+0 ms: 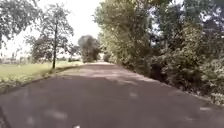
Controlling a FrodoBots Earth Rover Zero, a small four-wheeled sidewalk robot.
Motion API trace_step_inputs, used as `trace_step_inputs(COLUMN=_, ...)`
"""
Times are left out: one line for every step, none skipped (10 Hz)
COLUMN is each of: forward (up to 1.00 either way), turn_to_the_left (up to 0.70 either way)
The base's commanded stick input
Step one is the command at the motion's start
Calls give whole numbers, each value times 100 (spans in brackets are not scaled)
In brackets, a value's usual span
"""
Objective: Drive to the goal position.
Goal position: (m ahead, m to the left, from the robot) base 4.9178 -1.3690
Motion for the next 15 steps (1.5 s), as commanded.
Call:
trace_step_inputs(forward=100, turn_to_the_left=-8)
trace_step_inputs(forward=100, turn_to_the_left=-8)
trace_step_inputs(forward=100, turn_to_the_left=-8)
trace_step_inputs(forward=100, turn_to_the_left=-8)
trace_step_inputs(forward=100, turn_to_the_left=-8)
trace_step_inputs(forward=100, turn_to_the_left=-8)
trace_step_inputs(forward=100, turn_to_the_left=-8)
trace_step_inputs(forward=100, turn_to_the_left=-8)
trace_step_inputs(forward=100, turn_to_the_left=-8)
trace_step_inputs(forward=100, turn_to_the_left=-7)
trace_step_inputs(forward=100, turn_to_the_left=-6)
trace_step_inputs(forward=100, turn_to_the_left=-6)
trace_step_inputs(forward=100, turn_to_the_left=-6)
trace_step_inputs(forward=100, turn_to_the_left=-6)
trace_step_inputs(forward=100, turn_to_the_left=-6)
